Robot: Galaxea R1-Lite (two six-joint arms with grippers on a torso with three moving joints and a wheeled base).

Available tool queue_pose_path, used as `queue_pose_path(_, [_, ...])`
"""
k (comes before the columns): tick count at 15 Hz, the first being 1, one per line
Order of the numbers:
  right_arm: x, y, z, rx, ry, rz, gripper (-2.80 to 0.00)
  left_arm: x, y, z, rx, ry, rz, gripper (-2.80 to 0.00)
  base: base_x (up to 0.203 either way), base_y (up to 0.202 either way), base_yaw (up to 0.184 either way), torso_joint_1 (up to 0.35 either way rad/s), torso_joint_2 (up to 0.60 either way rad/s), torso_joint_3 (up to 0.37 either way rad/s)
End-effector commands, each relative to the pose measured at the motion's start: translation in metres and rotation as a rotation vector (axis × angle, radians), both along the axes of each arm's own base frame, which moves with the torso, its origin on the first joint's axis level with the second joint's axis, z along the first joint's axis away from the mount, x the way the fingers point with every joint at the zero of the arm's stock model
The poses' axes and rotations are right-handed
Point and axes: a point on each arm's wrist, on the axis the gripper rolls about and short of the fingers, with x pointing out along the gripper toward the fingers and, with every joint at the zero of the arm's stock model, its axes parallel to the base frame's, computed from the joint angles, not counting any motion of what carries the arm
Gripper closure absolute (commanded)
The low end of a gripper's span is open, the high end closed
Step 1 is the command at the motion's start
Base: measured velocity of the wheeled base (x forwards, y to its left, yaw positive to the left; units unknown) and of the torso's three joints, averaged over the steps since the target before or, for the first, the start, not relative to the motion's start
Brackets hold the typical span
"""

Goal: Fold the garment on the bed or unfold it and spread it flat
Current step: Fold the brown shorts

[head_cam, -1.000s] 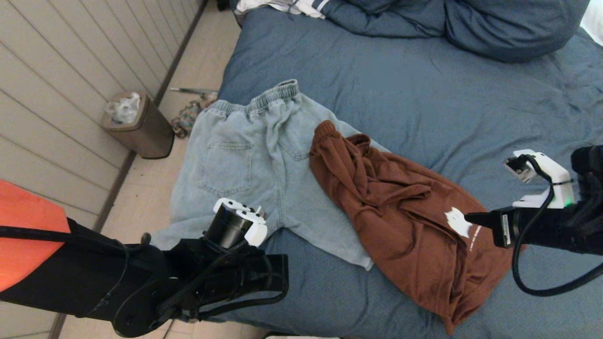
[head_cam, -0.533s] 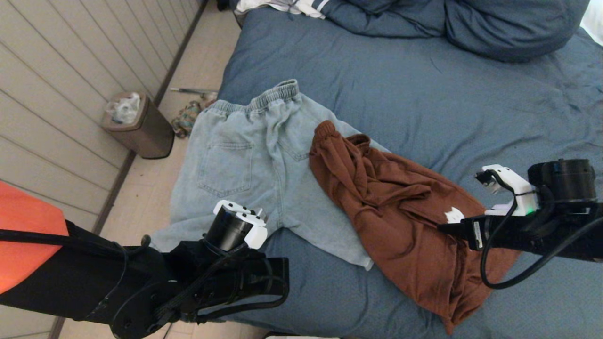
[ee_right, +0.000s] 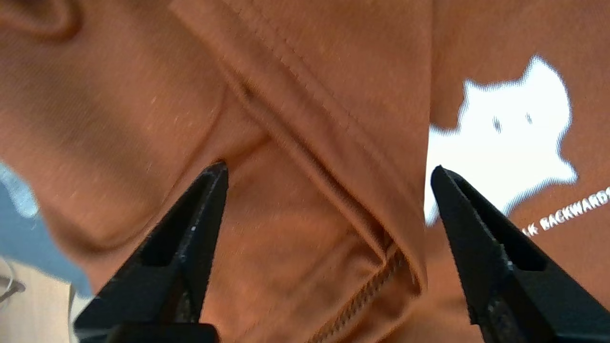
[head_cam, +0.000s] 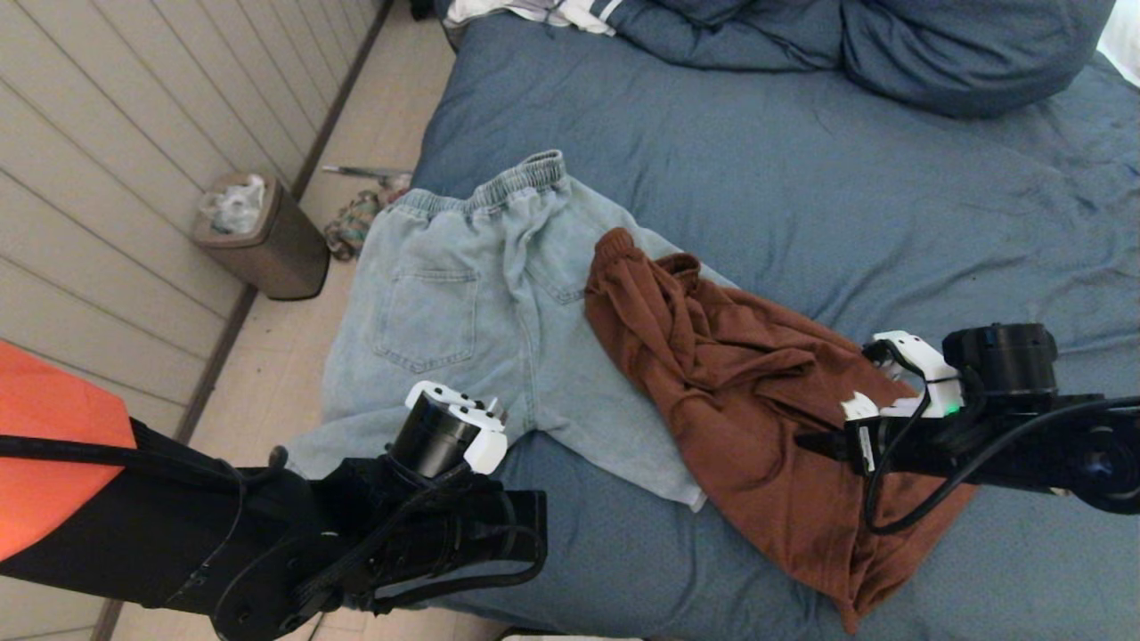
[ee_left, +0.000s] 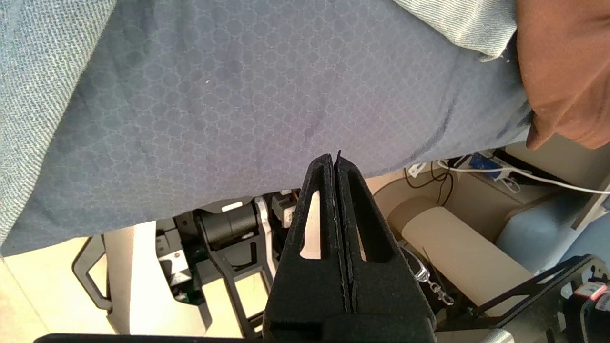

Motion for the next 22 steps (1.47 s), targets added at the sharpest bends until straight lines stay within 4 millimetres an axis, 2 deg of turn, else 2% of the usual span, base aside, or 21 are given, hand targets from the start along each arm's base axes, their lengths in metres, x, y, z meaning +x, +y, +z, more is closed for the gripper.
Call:
queue_pose_path(1, [0.007, -0.001, -0.009, 0.002, 0.005, -0.006, -2.8, 0.0, 0.0, 0.0, -0.003, 0.001, 0.002, 0.0, 0.0, 0.0, 0.0, 0.0, 0.0, 0.0])
queue_pose_path(9, [0.016, -0.014, -0.001, 0.002, -0.094, -0.064, -2.8, -0.004, -0.002, 0.0, -0.002, 0.002, -0.013, 0.0, 0.0, 0.0, 0.0, 0.0, 0.0, 0.0])
queue_pose_path(13, [0.021, -0.022, -0.009, -0.004, -0.079, -0.09, -2.8, -0.006, -0.004, -0.001, 0.0, 0.002, -0.018, 0.0, 0.0, 0.0, 0.0, 0.0, 0.0, 0.0])
queue_pose_path(14, [0.021, -0.022, -0.01, -0.004, -0.075, -0.088, 0.0, -0.006, -0.003, -0.001, 0.0, 0.002, -0.018, 0.0, 0.0, 0.0, 0.0, 0.0, 0.0, 0.0])
queue_pose_path(19, [0.02, -0.02, -0.009, 0.003, -0.077, -0.085, 0.0, -0.008, -0.005, -0.003, 0.005, 0.008, -0.027, 0.0, 0.0, 0.0, 0.0, 0.0, 0.0, 0.0])
queue_pose_path(22, [0.019, -0.023, 0.001, 0.001, -0.113, -0.098, 0.0, -0.008, -0.005, -0.001, 0.002, 0.004, -0.027, 0.0, 0.0, 0.0, 0.0, 0.0, 0.0, 0.0])
